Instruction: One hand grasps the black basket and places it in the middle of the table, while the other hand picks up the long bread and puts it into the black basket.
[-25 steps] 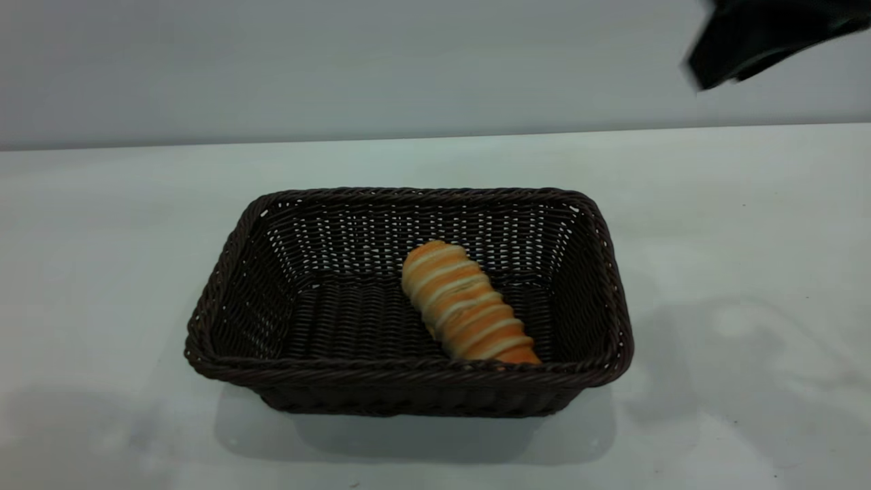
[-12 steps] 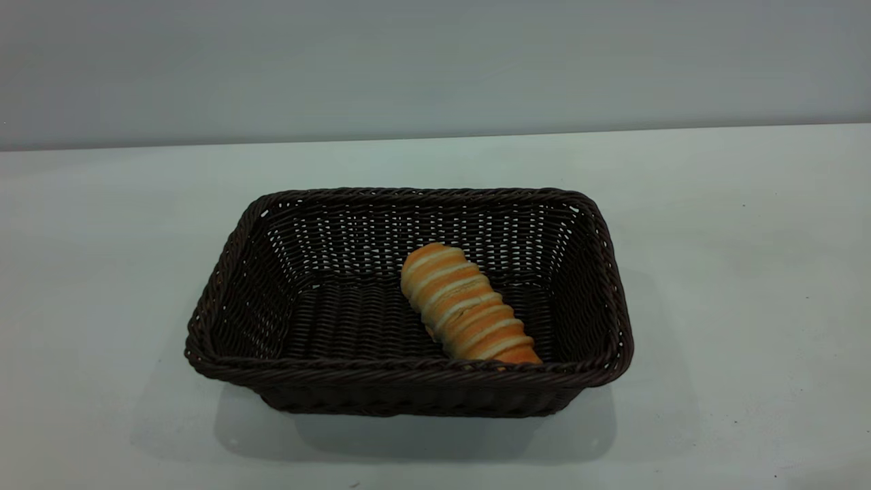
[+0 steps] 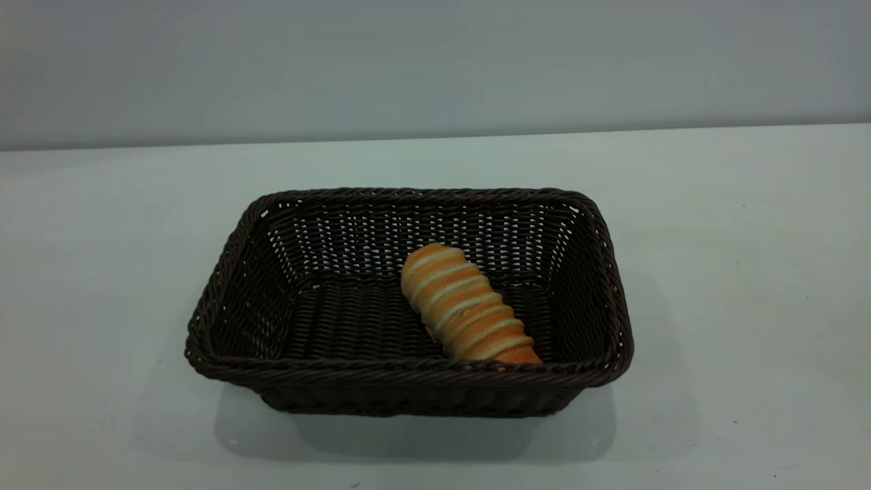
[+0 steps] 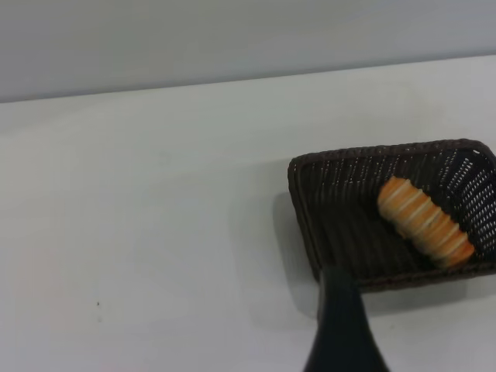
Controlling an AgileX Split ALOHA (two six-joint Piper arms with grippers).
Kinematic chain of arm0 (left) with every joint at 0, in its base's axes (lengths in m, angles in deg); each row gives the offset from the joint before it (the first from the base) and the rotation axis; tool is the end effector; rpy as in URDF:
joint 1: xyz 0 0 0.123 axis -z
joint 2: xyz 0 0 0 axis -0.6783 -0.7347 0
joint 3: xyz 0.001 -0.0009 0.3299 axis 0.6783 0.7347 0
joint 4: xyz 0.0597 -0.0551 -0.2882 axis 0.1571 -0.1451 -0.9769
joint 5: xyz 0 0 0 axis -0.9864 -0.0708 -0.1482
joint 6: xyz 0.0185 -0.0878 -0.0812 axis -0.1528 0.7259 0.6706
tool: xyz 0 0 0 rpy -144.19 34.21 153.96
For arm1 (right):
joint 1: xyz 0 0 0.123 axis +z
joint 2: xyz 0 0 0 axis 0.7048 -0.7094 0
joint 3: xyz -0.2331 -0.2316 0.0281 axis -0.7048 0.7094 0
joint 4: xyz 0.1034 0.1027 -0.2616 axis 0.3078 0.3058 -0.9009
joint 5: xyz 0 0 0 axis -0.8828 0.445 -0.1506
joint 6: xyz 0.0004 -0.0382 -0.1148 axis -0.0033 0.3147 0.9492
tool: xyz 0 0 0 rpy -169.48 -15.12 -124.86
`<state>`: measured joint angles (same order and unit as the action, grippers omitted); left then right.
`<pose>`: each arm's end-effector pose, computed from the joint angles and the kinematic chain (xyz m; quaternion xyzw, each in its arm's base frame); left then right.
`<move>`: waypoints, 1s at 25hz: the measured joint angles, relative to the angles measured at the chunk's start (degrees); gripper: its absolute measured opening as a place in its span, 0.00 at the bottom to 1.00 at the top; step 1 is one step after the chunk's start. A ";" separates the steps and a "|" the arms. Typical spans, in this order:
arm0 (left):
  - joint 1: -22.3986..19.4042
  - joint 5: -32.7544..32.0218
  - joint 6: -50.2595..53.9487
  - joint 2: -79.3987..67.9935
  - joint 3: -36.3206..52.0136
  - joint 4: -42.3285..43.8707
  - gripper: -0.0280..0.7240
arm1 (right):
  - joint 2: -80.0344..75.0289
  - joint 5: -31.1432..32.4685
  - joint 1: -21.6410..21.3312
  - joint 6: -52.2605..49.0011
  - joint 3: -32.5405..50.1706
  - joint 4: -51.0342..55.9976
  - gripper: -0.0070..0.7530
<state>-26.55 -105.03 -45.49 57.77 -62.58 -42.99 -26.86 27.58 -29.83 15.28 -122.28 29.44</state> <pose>0.0387 -0.0095 0.4665 0.0676 0.8359 -0.1009 0.5352 0.0554 0.0332 0.3947 -0.1978 0.8699 0.0994 0.4408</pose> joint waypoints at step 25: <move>0.00 0.37 -9.12 22.69 33.91 0.21 0.77 | 19.91 -3.47 0.00 -1.45 23.68 -0.41 0.29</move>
<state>-26.55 -104.66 -54.61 80.46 -28.66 -42.78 -6.95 24.11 -29.83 13.83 -98.60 29.03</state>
